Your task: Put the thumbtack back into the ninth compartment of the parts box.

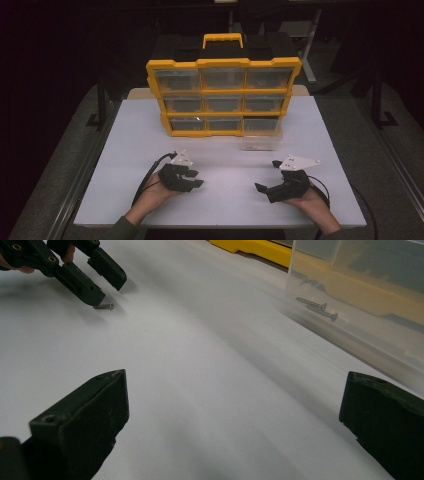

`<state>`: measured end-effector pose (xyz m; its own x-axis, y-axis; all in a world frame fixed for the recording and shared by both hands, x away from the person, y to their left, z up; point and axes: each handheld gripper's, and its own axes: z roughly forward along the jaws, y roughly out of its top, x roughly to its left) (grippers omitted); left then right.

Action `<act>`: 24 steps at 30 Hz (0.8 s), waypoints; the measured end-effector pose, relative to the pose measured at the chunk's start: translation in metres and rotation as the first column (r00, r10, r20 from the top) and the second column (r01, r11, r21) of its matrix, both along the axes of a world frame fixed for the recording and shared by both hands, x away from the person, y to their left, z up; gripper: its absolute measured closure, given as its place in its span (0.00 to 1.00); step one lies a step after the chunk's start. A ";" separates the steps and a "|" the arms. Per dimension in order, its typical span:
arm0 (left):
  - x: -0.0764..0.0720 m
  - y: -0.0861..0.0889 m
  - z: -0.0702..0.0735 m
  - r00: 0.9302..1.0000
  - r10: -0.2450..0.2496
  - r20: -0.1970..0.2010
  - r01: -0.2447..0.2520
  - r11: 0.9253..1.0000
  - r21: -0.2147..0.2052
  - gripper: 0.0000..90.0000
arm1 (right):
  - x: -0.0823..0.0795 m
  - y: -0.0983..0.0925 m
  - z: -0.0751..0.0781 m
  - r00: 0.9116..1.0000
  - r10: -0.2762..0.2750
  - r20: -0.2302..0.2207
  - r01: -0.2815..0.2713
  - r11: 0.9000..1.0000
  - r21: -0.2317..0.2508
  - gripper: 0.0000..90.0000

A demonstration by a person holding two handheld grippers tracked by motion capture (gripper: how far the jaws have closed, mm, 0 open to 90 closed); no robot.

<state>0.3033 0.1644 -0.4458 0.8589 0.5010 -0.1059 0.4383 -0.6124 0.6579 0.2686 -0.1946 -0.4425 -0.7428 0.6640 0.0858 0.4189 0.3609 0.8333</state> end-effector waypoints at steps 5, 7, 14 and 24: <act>0.000 -0.002 -0.003 1.000 -0.016 -0.010 0.016 1.000 0.012 0.76 | 0.000 0.000 0.000 1.000 -0.003 0.002 0.003 1.000 0.002 0.00; 0.000 -0.002 -0.003 1.000 -0.017 -0.008 0.017 1.000 0.015 0.78 | 0.000 0.000 0.000 1.000 -0.001 0.001 0.001 1.000 0.000 0.00; 0.000 -0.002 -0.003 1.000 -0.021 -0.010 0.021 1.000 0.020 0.89 | 0.000 0.000 0.000 1.000 0.000 0.001 0.000 1.000 0.000 0.00; 0.002 -0.002 -0.004 0.999 -0.032 -0.018 0.032 0.999 0.018 0.97 | 0.000 0.000 0.000 1.000 0.000 0.002 0.000 1.000 -0.002 0.00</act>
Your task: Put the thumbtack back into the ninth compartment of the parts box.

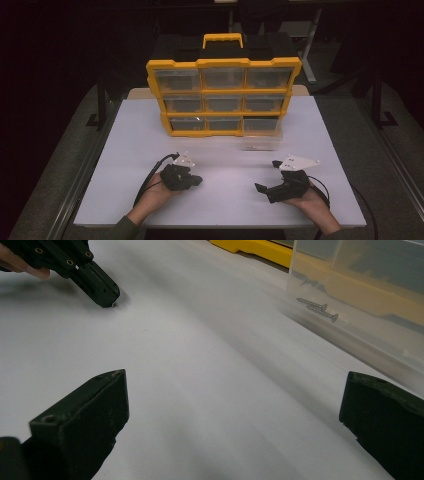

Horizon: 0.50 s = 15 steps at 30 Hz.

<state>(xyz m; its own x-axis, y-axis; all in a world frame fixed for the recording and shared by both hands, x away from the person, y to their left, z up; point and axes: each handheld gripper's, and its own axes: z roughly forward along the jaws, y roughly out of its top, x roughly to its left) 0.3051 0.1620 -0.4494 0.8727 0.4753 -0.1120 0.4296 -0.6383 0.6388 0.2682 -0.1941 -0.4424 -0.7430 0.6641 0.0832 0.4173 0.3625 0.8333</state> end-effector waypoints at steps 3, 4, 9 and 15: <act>0.001 0.000 0.001 1.000 -0.003 -0.005 0.003 1.000 0.003 0.97 | 0.000 0.000 0.000 1.000 -0.001 0.001 0.001 1.000 0.000 0.00; 0.002 0.000 0.001 1.000 -0.005 -0.005 0.005 1.000 0.004 0.97 | 0.000 0.000 0.000 1.000 -0.001 0.001 0.001 1.000 0.000 0.00; 0.008 -0.002 0.006 1.000 -0.013 -0.006 0.013 1.000 -0.008 0.97 | 0.000 0.000 0.000 1.000 -0.002 -0.001 0.002 1.000 0.001 0.00; 0.015 -0.003 0.015 0.999 -0.032 -0.019 0.031 0.999 -0.031 0.97 | 0.000 0.000 0.000 1.000 -0.002 -0.002 0.002 1.000 0.001 0.00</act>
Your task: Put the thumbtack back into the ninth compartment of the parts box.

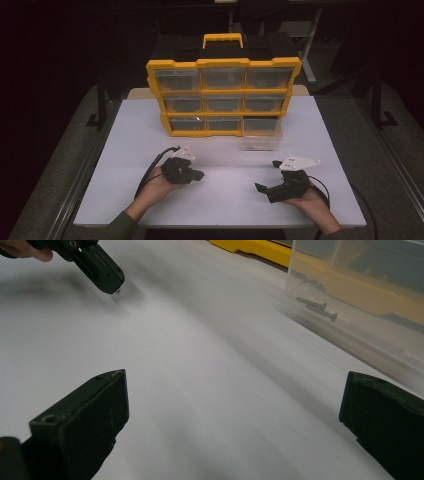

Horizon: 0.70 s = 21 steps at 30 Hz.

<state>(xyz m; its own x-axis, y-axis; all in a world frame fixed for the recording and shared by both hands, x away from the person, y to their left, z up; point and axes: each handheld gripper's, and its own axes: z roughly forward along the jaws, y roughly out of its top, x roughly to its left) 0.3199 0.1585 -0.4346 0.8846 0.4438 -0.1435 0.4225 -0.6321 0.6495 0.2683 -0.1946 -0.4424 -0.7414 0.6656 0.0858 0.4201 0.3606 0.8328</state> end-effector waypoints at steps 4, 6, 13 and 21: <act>0.004 -0.004 0.005 1.000 -0.016 0.002 0.016 1.000 -0.010 0.97 | 0.000 0.000 0.000 1.000 0.000 -0.001 0.000 1.000 -0.001 0.00; 0.008 -0.007 0.008 1.000 -0.021 0.004 0.021 1.000 -0.019 0.97 | 0.000 0.000 0.000 1.000 -0.001 0.000 0.001 1.000 0.000 0.00; 0.019 -0.015 0.022 0.999 -0.043 0.009 0.043 0.998 -0.041 0.97 | 0.000 0.000 0.000 1.000 0.000 -0.001 0.000 1.000 -0.003 0.00; 0.036 -0.031 0.041 0.997 -0.072 0.026 0.074 0.996 -0.055 0.97 | 0.000 0.000 0.000 1.000 -0.003 -0.002 0.003 1.000 0.001 0.00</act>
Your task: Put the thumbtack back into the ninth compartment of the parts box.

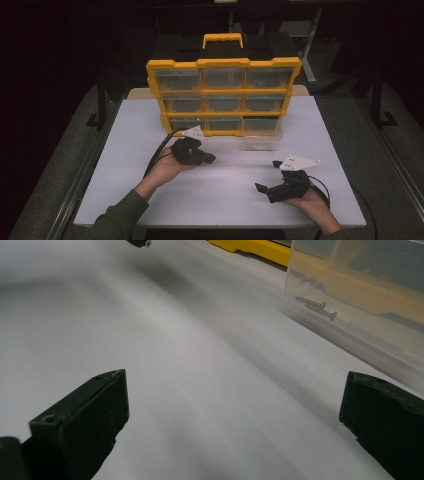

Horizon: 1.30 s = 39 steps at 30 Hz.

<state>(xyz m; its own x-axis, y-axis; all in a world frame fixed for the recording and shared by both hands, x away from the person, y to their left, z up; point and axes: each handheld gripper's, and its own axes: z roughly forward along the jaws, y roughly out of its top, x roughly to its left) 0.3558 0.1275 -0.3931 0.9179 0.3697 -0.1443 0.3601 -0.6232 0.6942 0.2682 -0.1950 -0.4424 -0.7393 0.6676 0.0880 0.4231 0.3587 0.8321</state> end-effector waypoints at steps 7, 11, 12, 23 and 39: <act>0.015 -0.018 0.017 1.000 -0.024 0.018 0.024 1.000 -0.020 0.97 | 0.000 0.000 0.000 1.000 0.000 0.001 0.000 1.000 0.001 0.00; 0.026 -0.029 0.026 0.999 -0.034 0.029 0.035 0.999 -0.036 0.97 | 0.000 0.000 0.000 1.000 0.000 -0.001 0.000 1.000 0.003 0.00; 0.028 -0.031 0.027 0.999 -0.037 0.026 0.038 0.998 -0.041 0.97 | 0.000 0.000 0.000 1.000 0.000 -0.001 0.000 1.000 0.004 0.00; 0.051 -0.062 0.040 0.998 -0.065 0.022 0.066 0.996 -0.054 0.97 | -0.001 -0.001 0.000 1.000 0.001 0.002 -0.001 1.000 0.005 0.00; 0.070 -0.113 0.043 0.994 -0.075 0.076 0.078 0.997 -0.029 0.97 | -0.001 -0.001 0.001 1.000 0.006 0.006 -0.006 1.000 0.011 0.00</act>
<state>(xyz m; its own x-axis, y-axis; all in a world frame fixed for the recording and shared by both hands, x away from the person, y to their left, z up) 0.4257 0.0146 -0.3499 0.9520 0.2943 -0.0845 0.2584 -0.6237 0.7377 0.2668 -0.1964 -0.4416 -0.7436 0.6624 0.0910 0.4164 0.3523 0.8382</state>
